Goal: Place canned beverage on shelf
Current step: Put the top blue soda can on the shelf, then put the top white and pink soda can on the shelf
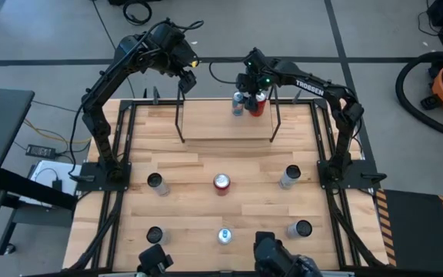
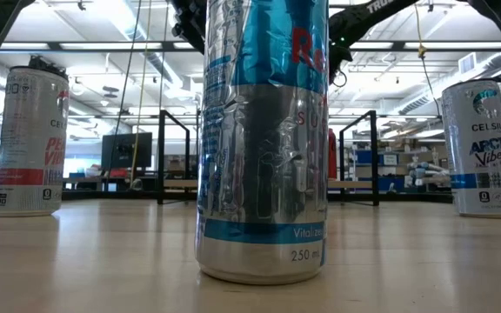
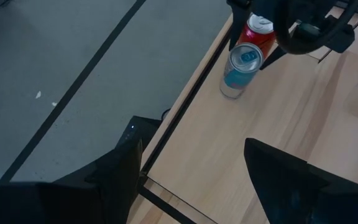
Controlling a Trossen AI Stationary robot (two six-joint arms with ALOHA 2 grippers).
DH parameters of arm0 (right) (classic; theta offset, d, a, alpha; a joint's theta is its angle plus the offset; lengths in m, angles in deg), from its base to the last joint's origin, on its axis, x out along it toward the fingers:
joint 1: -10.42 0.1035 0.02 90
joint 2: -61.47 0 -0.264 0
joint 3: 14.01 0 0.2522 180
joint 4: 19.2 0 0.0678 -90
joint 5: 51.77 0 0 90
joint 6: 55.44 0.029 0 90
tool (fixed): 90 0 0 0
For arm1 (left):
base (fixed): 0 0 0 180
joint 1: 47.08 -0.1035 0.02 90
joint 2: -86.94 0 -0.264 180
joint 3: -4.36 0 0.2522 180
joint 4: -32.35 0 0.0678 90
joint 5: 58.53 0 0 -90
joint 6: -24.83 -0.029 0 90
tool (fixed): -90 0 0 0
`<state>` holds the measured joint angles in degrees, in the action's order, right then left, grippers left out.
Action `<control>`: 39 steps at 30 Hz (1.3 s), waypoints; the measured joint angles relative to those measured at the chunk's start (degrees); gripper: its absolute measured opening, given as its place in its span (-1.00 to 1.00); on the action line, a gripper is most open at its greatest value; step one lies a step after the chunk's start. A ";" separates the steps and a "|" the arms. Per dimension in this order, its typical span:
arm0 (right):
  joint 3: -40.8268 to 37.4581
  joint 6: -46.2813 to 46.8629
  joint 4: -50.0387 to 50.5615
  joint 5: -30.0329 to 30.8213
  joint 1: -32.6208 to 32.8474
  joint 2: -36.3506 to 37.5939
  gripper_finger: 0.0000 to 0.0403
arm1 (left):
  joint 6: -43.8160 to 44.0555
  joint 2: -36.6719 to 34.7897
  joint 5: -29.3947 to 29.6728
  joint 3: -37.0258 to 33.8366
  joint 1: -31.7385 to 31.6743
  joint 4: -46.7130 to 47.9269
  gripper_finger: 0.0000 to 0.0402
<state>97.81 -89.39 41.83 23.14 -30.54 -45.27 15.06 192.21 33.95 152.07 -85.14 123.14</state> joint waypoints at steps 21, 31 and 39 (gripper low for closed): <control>2.89 0.81 -0.64 -0.56 -0.32 0.00 0.48 | -0.01 0.00 0.00 0.00 0.00 0.02 0.43; 13.20 9.37 10.42 0.59 1.25 0.00 0.48 | -1.48 0.00 0.01 0.00 0.09 0.11 0.43; 16.30 10.22 16.54 1.38 4.64 0.02 0.50 | 1.56 0.00 0.00 0.00 0.07 0.12 0.43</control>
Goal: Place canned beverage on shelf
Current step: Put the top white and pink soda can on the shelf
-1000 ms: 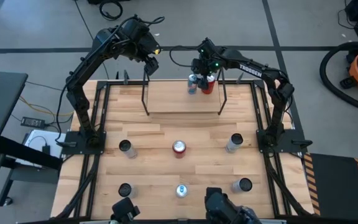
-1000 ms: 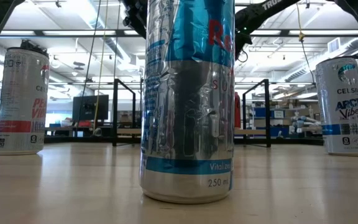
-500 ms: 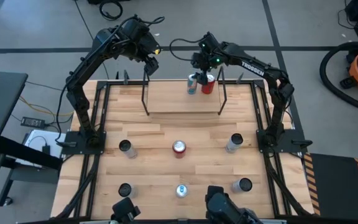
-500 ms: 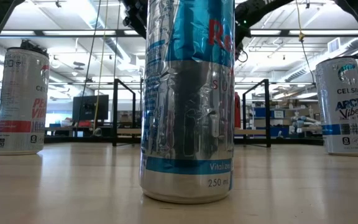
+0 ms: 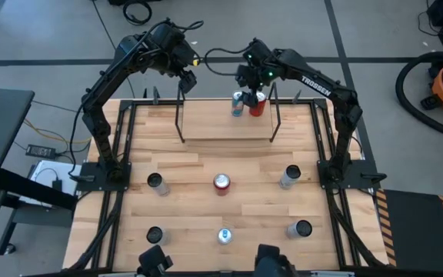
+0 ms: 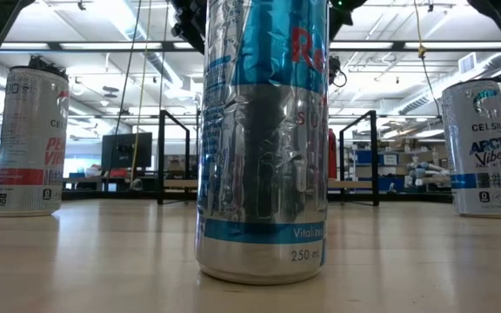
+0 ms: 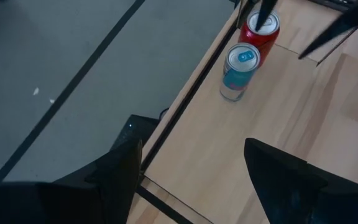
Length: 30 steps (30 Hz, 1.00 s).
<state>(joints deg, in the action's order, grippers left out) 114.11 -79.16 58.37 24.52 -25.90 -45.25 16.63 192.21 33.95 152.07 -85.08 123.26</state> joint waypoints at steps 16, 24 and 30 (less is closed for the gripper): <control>0.05 0.62 9.13 2.08 5.66 0.00 0.56 | -0.35 0.48 0.00 -0.35 2.21 2.44 0.43; 0.03 5.76 13.48 2.09 5.74 0.00 0.55 | 1.14 0.40 -3.98 -0.35 7.55 8.52 0.43; 0.01 7.83 16.30 2.13 6.60 0.00 0.55 | 6.34 0.35 -4.31 -0.36 12.92 13.19 0.43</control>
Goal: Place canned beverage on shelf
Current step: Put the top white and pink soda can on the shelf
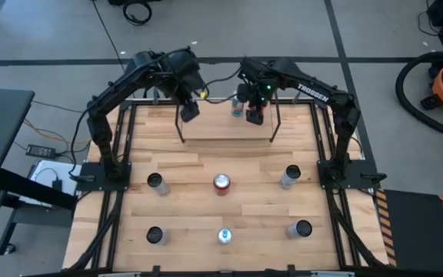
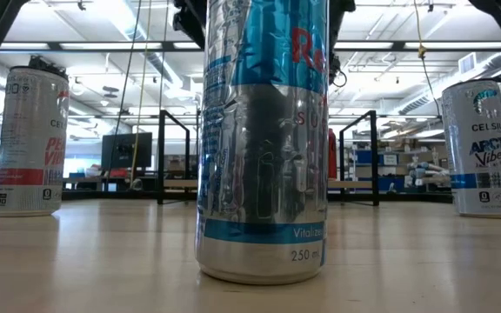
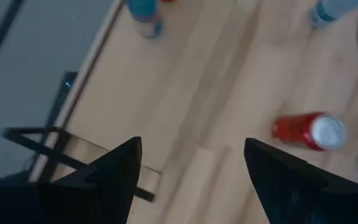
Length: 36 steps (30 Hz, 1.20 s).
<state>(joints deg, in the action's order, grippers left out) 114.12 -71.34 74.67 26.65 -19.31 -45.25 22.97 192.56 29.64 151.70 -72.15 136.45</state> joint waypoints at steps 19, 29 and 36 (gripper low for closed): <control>-0.02 6.77 3.40 -0.04 10.72 0.00 0.55 | 6.71 -11.88 1.56 -5.81 11.58 -0.49 0.43; -11.55 5.85 -5.76 -1.19 15.70 11.35 0.55 | 19.32 -34.45 4.19 -39.85 11.86 -8.84 0.43; -30.39 9.00 -22.05 -0.33 16.35 27.12 0.55 | 28.22 -43.57 4.62 -52.87 11.84 -14.17 0.43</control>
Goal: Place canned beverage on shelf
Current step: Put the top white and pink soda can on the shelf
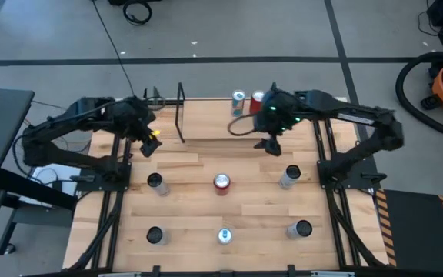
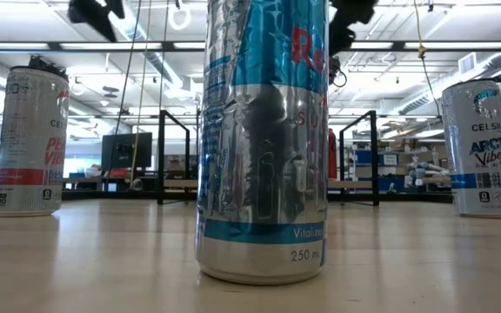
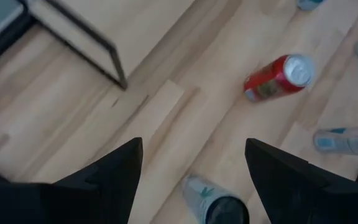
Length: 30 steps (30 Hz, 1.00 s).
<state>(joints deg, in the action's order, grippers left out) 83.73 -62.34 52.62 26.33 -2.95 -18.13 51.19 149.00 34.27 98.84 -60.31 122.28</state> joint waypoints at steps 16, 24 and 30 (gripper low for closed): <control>-25.84 13.84 -19.67 3.32 0.31 18.76 0.55 | 15.10 -2.11 0.86 -14.89 10.21 -0.94 0.43; -29.46 13.62 -23.85 3.41 0.29 19.39 0.55 | 26.55 -2.07 -0.04 -15.64 16.65 -5.45 0.43; -30.54 11.82 -24.84 3.44 0.29 18.97 0.55 | 39.51 -2.07 -0.05 -15.64 19.72 -5.26 0.43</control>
<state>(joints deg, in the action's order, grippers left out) 53.18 -50.52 27.77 29.76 -2.66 0.85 90.70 146.93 34.22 83.20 -40.60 117.02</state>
